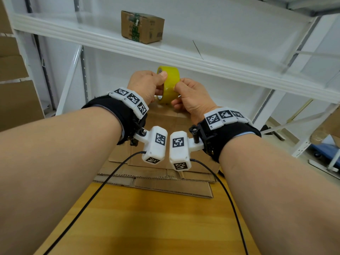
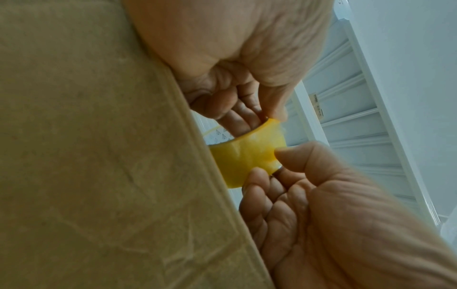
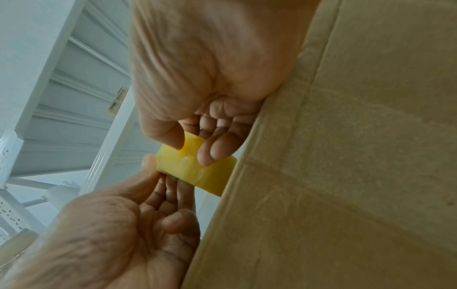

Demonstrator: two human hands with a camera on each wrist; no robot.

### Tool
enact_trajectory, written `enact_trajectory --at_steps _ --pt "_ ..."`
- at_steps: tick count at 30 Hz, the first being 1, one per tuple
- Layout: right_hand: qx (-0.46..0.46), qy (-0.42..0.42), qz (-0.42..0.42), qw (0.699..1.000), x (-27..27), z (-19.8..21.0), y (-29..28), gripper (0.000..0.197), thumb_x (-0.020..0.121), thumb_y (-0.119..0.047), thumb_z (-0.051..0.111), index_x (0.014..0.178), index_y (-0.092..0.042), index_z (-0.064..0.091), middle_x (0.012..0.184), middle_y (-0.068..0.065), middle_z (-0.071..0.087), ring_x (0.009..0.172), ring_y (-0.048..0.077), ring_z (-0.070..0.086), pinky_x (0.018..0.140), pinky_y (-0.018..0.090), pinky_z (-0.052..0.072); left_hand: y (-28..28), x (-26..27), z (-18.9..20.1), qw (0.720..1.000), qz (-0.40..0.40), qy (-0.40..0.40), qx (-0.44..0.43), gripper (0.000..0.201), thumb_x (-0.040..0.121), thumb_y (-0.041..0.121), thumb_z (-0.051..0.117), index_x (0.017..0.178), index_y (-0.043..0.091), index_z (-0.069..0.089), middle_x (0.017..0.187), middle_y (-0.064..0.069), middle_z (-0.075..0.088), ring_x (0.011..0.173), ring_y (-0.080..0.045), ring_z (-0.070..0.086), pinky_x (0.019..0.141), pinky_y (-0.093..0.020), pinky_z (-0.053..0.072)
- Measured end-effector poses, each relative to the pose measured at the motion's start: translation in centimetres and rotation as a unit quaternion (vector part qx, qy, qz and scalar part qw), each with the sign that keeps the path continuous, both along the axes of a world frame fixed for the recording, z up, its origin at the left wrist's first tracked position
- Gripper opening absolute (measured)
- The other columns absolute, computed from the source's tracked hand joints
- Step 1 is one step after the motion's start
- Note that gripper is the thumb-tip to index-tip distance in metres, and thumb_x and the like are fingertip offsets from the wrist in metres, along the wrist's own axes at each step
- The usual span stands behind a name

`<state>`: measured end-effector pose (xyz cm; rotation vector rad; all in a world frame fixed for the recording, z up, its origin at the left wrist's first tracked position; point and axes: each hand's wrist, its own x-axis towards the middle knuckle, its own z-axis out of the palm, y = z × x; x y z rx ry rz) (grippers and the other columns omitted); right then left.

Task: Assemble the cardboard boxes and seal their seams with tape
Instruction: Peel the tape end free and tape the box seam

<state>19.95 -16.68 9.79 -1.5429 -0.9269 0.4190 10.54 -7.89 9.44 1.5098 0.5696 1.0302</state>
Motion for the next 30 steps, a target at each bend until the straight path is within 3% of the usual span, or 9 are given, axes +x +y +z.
enact_trajectory --at_steps 23,30 --pt "0.006 0.012 0.015 1.000 0.37 -0.16 -0.20 0.016 0.094 -0.009 0.050 0.089 -0.015 0.065 0.065 0.005 0.062 0.052 0.012 0.057 0.048 0.022 0.050 -0.01 0.07 0.01 1.000 -0.004 -0.004 -0.003 0.029 0.091 0.028 0.063 0.066 0.017 0.054 0.059 0.004 0.056 0.040 -0.001 0.052 0.039 -0.012 0.032" --pt "0.006 0.085 0.044 0.995 0.45 0.38 -0.60 0.030 0.093 -0.007 0.042 0.111 -0.004 0.066 0.081 0.010 0.066 0.053 0.014 0.060 0.049 0.024 0.052 0.00 0.00 0.09 1.000 -0.004 -0.010 -0.014 0.028 0.092 0.029 0.062 0.068 0.017 0.054 0.060 0.005 0.056 0.038 0.001 0.050 0.045 -0.019 0.033"
